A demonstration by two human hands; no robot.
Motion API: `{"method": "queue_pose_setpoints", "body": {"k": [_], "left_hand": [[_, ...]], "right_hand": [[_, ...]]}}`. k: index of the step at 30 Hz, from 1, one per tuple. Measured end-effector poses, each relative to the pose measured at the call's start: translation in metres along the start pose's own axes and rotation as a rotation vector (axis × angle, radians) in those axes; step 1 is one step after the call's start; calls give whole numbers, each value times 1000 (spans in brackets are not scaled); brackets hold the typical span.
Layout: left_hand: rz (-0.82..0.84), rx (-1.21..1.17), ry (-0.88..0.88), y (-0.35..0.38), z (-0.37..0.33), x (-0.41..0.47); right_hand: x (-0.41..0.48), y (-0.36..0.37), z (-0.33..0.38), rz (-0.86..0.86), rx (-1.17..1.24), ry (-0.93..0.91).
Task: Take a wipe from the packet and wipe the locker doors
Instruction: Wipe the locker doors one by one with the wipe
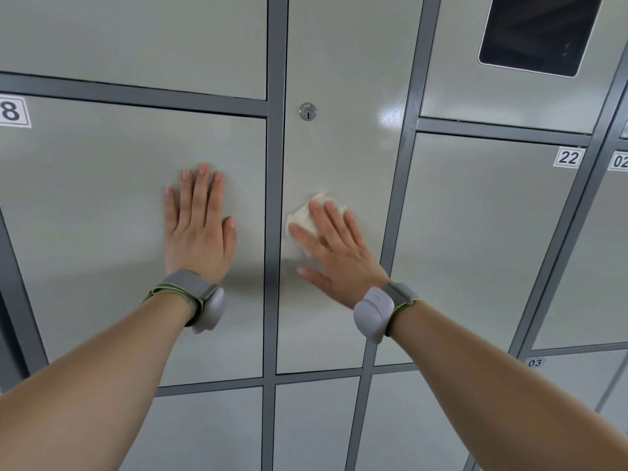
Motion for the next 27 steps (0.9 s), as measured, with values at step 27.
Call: {"method": "queue_pose_setpoints", "body": {"k": [27], "left_hand": [[-11, -5, -3, 3, 2, -7]], "right_hand": [[-16, -4, -6, -63, 74, 269]]}}
Point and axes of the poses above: each hand's wrist, its own x-axis towards the middle knuckle, its own y-axis out of the palm, z = x × y, the point moved 5 cm from there along x, towards the middle knuckle, and after that the axes turned 12 degrees about -y, right-handed, at the moved point
